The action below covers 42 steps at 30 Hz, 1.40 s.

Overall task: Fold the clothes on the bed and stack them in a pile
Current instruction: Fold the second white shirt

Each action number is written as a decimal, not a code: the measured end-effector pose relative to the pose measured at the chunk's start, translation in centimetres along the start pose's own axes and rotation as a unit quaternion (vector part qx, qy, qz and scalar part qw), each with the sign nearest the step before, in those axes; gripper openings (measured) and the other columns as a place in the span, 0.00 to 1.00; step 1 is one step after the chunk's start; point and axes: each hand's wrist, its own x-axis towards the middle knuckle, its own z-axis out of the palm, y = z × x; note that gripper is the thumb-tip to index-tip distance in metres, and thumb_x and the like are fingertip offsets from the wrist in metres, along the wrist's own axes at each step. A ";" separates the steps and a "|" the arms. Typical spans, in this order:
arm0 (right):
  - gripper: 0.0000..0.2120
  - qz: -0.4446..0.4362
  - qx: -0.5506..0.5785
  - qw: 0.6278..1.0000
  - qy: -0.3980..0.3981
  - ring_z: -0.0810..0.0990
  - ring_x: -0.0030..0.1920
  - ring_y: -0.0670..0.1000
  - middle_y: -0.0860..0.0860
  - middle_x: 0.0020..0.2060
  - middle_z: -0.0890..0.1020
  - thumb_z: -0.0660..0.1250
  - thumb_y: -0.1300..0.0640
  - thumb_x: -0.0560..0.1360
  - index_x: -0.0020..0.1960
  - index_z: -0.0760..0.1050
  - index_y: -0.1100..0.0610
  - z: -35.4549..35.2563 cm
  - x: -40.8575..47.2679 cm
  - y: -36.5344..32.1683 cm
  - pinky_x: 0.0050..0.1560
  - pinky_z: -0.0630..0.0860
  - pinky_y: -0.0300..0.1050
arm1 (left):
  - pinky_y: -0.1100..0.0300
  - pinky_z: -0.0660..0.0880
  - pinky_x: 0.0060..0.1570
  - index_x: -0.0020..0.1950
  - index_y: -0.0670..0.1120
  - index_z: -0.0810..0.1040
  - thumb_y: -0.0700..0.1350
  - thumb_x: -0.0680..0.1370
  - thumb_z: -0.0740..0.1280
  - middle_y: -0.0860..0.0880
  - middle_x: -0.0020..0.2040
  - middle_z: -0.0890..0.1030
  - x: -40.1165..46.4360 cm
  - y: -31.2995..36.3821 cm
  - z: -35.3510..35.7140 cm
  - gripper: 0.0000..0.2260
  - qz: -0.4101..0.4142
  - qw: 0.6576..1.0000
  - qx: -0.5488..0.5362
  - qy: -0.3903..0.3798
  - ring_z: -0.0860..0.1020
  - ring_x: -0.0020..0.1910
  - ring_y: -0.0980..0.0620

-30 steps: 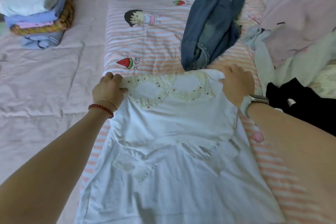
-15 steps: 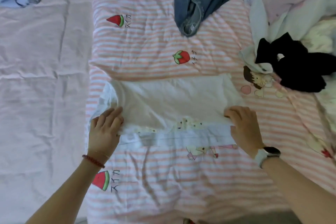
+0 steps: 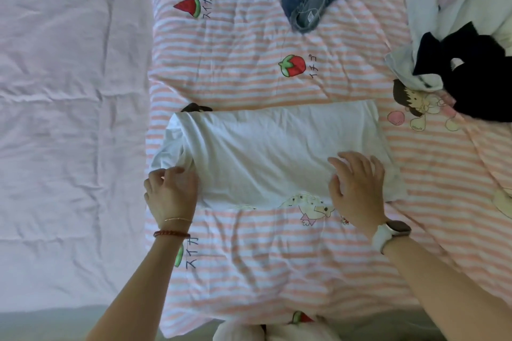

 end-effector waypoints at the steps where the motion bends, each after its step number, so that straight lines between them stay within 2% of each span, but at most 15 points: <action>1: 0.19 -0.010 0.000 1.000 -0.021 0.75 0.60 0.60 0.57 0.57 0.78 0.55 0.56 0.72 0.56 0.77 0.59 0.5 0.5 -1.2 0.65 0.59 0.64 | 0.45 0.69 0.48 0.49 0.39 0.82 0.43 0.70 0.73 0.37 0.49 0.75 -0.2 0.3 0.4 0.11 -0.002 1.000 0.015 0.009 0.73 0.50 0.36; 5: 0.22 -0.008 -0.018 0.993 -0.119 0.67 0.69 0.59 0.58 0.67 0.71 0.57 0.56 0.73 0.65 0.73 0.57 2.8 1.3 -4.4 0.65 0.54 0.72 | 0.47 0.71 0.47 0.49 0.42 0.81 0.45 0.69 0.73 0.40 0.49 0.75 -1.6 -0.1 1.1 0.11 -0.022 0.999 -0.001 -0.028 0.73 0.50 0.38; 9: 0.28 0.012 -0.061 0.980 -0.188 0.59 0.73 0.56 0.56 0.73 0.61 0.42 0.49 0.75 0.71 0.65 0.53 4.3 1.1 -4.8 0.67 0.49 0.69 | 0.57 0.70 0.40 0.45 0.40 0.81 0.42 0.73 0.70 0.44 0.52 0.77 -2.1 -1.7 0.7 0.05 -0.001 0.997 -0.048 -0.058 0.75 0.50 0.43; 12: 0.30 0.017 -0.063 0.979 -0.193 0.59 0.73 0.57 0.56 0.73 0.62 0.40 0.49 0.74 0.71 0.65 0.53 4.5 1.2 -4.8 0.67 0.49 0.70 | 0.65 0.68 0.39 0.46 0.39 0.79 0.38 0.75 0.67 0.43 0.46 0.79 -1.3 -1.9 -0.3 0.03 -0.076 0.980 -0.174 -0.052 0.76 0.42 0.47; 15: 0.28 0.020 -0.057 0.981 -0.184 0.59 0.73 0.57 0.56 0.73 0.62 0.42 0.49 0.75 0.71 0.65 0.53 4.6 1.2 -4.7 0.67 0.50 0.70 | 0.64 0.78 0.39 0.41 0.43 0.75 0.35 0.78 0.62 0.46 0.38 0.78 -0.9 -2.6 -1.5 0.07 -0.228 0.854 -0.460 -0.082 0.77 0.38 0.51; 17: 0.24 0.026 -0.050 0.982 -0.180 0.59 0.73 0.56 0.55 0.73 0.62 0.47 0.52 0.77 0.71 0.65 0.52 4.9 1.3 -4.7 0.67 0.49 0.70 | 0.61 0.80 0.40 0.39 0.45 0.73 0.34 0.78 0.60 0.51 0.36 0.79 -1.1 -3.7 -1.7 0.10 -0.290 0.775 -0.550 -0.113 0.77 0.38 0.53; 20: 0.22 0.036 -0.049 0.980 -0.191 0.55 0.75 0.53 0.52 0.75 0.59 0.53 0.54 0.78 0.72 0.63 0.49 5.3 1.5 -4.8 0.68 0.47 0.68 | 0.61 0.80 0.36 0.38 0.44 0.72 0.33 0.78 0.58 0.50 0.32 0.79 -1.6 -4.5 -1.3 0.11 -0.368 0.731 -0.559 -0.132 0.75 0.37 0.50; 22: 0.22 0.046 -0.045 0.979 -0.193 0.53 0.75 0.52 0.51 0.75 0.57 0.54 0.54 0.78 0.72 0.62 0.48 5.4 1.6 -4.9 0.69 0.46 0.67 | 0.63 0.78 0.34 0.38 0.43 0.74 0.34 0.75 0.61 0.47 0.33 0.76 -1.4 -4.4 -1.0 0.08 -0.376 0.763 -0.509 -0.134 0.74 0.36 0.50; 24: 0.21 0.054 -0.043 0.980 -0.188 0.53 0.75 0.52 0.51 0.75 0.58 0.55 0.54 0.78 0.71 0.63 0.49 5.3 1.8 -5.1 0.69 0.45 0.67 | 0.67 0.72 0.34 0.37 0.45 0.74 0.41 0.68 0.63 0.48 0.33 0.73 -0.6 -3.8 -1.2 0.01 -0.297 0.848 -0.421 -0.121 0.71 0.34 0.52; 26: 0.20 0.064 -0.032 0.983 -0.167 0.56 0.74 0.54 0.53 0.73 0.61 0.57 0.56 0.77 0.69 0.67 0.52 5.2 2.0 -5.5 0.68 0.45 0.67 | 0.71 0.68 0.36 0.40 0.48 0.75 0.50 0.68 0.64 0.52 0.39 0.74 0.4 -3.0 -1.3 0.07 -0.178 0.926 -0.320 -0.095 0.72 0.36 0.57; 28: 0.19 0.070 -0.024 0.986 -0.147 0.58 0.73 0.56 0.55 0.71 0.64 0.59 0.58 0.76 0.67 0.69 0.55 5.2 2.2 -6.0 0.68 0.46 0.67 | 0.66 0.69 0.42 0.49 0.47 0.77 0.53 0.73 0.68 0.52 0.47 0.73 1.9 -2.0 -0.9 0.11 -0.119 0.958 -0.252 -0.070 0.74 0.42 0.55; 30: 0.20 0.074 -0.026 0.986 -0.144 0.58 0.72 0.57 0.57 0.71 0.64 0.60 0.58 0.75 0.67 0.69 0.55 5.3 2.2 -6.4 0.68 0.46 0.66 | 0.62 0.68 0.44 0.50 0.47 0.76 0.52 0.74 0.68 0.52 0.49 0.71 3.6 -0.7 -0.2 0.11 -0.104 0.972 -0.193 -0.088 0.72 0.44 0.52; 32: 0.22 0.073 -0.040 0.984 -0.158 0.56 0.73 0.56 0.56 0.73 0.60 0.58 0.56 0.76 0.70 0.65 0.52 5.4 2.2 -6.4 0.68 0.45 0.66 | 0.61 0.65 0.36 0.37 0.47 0.72 0.50 0.75 0.65 0.52 0.38 0.71 5.1 0.4 0.6 0.10 -0.105 0.977 -0.155 -0.105 0.70 0.40 0.50; 37: 0.25 0.053 -0.079 0.975 -0.199 0.48 0.75 0.54 0.53 0.76 0.50 0.51 0.51 0.79 0.75 0.54 0.48 5.2 2.0 -5.1 0.68 0.45 0.68 | 0.61 0.64 0.33 0.31 0.46 0.70 0.46 0.78 0.59 0.50 0.31 0.73 6.9 0.0 0.9 0.16 -0.258 0.928 -0.267 -0.026 0.69 0.38 0.48; 42: 0.26 0.032 -0.067 0.982 -0.173 0.47 0.76 0.55 0.54 0.76 0.50 0.53 0.51 0.79 0.76 0.53 0.49 5.1 3.6 -5.3 0.68 0.41 0.68 | 0.61 0.66 0.41 0.47 0.46 0.78 0.56 0.78 0.59 0.53 0.40 0.77 9.6 1.6 0.9 0.15 -0.183 0.959 -0.202 -0.072 0.73 0.43 0.51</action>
